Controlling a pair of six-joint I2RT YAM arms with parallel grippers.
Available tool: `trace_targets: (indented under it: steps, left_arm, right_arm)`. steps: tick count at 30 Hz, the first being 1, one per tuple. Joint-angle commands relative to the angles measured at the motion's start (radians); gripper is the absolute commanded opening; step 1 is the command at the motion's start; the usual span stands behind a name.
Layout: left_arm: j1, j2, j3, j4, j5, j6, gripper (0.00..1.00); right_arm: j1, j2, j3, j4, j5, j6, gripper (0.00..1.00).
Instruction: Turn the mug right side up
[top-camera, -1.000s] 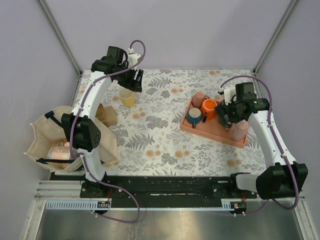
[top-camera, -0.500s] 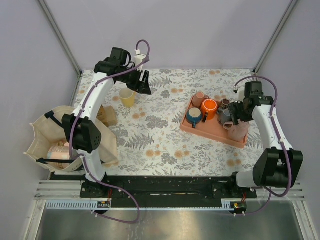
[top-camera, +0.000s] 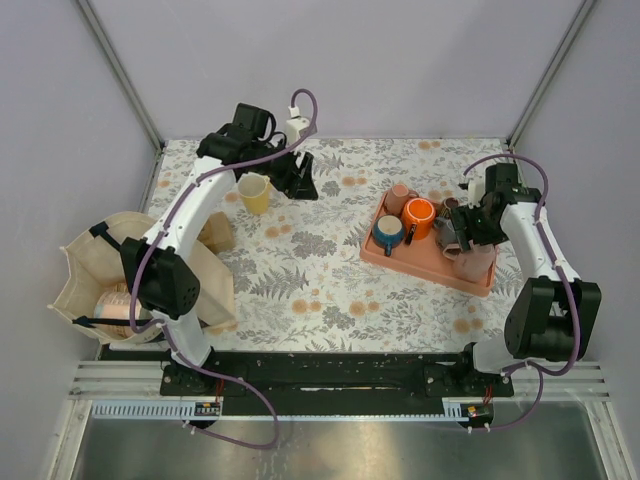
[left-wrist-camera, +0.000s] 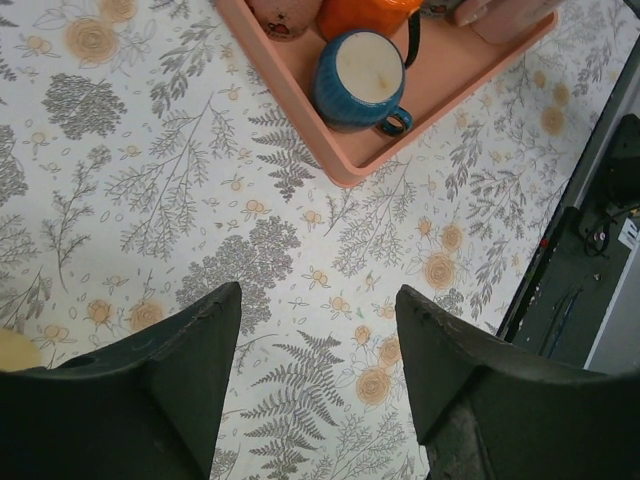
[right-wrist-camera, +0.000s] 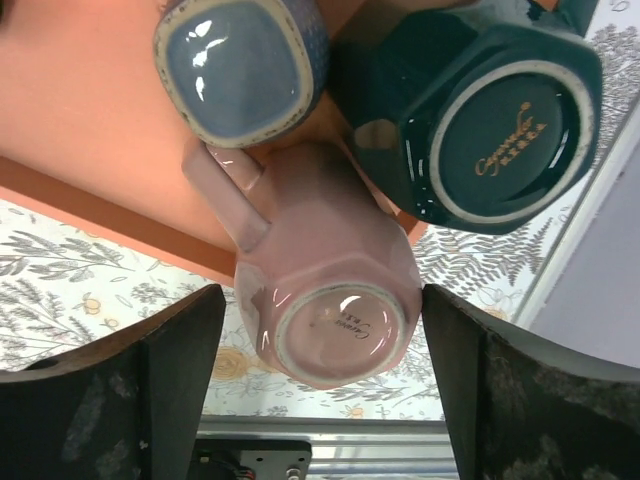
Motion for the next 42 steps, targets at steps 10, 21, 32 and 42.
trace_targets:
  steps: [10, 21, 32, 42]
  left_arm:
    - [-0.089, -0.091, -0.112, 0.182, 0.145, 0.116, 0.66]
    - [-0.273, -0.137, -0.304, 0.394, 0.072, 0.122, 0.72]
    - [-0.457, 0.010, -0.428, 1.064, 0.019, -0.088, 0.71]
    - [-0.551, 0.274, -0.267, 1.141, 0.019, -0.111, 0.69]
  right_arm:
    - [-0.002, -0.003, -0.023, -0.053, -0.155, 0.022, 0.86]
    - [-0.002, -0.028, -0.101, -0.038, -0.373, 0.067, 0.66]
    - [-0.002, -0.187, -0.187, 0.015, -0.368, -0.182, 0.47]
    - [-0.003, -0.279, -0.229, -0.005, -0.505, -0.196, 0.43]
